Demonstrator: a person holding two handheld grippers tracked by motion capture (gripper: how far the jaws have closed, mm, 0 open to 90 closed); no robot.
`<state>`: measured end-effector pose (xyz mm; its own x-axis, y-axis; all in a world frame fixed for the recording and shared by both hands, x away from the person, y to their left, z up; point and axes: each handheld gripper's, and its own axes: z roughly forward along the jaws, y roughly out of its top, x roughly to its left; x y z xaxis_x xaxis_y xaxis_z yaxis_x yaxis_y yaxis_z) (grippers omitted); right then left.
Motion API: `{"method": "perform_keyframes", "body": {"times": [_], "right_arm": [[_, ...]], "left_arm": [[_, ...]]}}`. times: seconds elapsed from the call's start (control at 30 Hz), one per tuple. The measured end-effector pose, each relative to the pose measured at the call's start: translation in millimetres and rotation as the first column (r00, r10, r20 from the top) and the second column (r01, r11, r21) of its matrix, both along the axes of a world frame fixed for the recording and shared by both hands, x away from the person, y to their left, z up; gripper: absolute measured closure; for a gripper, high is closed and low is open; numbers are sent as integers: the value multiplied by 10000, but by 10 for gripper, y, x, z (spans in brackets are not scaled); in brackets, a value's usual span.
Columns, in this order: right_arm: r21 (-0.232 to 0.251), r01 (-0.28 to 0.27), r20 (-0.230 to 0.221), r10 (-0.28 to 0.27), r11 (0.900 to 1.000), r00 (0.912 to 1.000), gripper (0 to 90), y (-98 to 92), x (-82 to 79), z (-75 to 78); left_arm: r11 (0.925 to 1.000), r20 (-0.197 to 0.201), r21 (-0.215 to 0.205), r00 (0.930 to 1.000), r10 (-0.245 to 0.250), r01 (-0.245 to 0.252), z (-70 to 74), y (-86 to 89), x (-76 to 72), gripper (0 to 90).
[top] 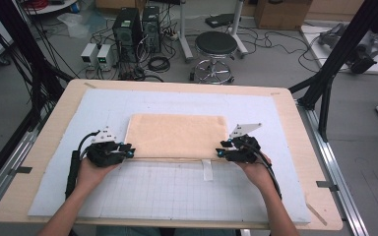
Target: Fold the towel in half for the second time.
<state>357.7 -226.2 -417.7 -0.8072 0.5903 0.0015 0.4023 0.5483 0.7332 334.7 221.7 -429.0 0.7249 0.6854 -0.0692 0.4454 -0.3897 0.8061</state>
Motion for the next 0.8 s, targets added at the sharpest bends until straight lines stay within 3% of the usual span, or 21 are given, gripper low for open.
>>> {"method": "perform_keyframes", "body": {"times": [0.1, 0.17, 0.47, 0.67, 0.8], "right_arm": [[-177, -7, -170, 4, 9998, 9999, 615, 10, -8, -62], [-216, -17, 50, 18, 9998, 10000, 616, 13, -33, -96], [86, 225, 114, -226, 9997, 9997, 610, -7, -73, -173], [612, 490, 378, -514, 9969, 9980, 473, -28, -117, -92], [839, 689, 383, -723, 9941, 9966, 378, -35, -114, -60]], "left_arm": [[9999, -250, 102, 9997, 75, -72, -66, 9, 12, 696], [10000, -269, 7, 9996, 99, -99, -84, 16, 17, 698], [9999, -175, 8, 9998, 123, -123, -101, 9, 10, 694], [9993, -144, -299, 9997, 207, -211, -57, 54, 3, 599], [9981, -211, -515, 9992, 326, -336, -38, 46, -6, 482]]}}
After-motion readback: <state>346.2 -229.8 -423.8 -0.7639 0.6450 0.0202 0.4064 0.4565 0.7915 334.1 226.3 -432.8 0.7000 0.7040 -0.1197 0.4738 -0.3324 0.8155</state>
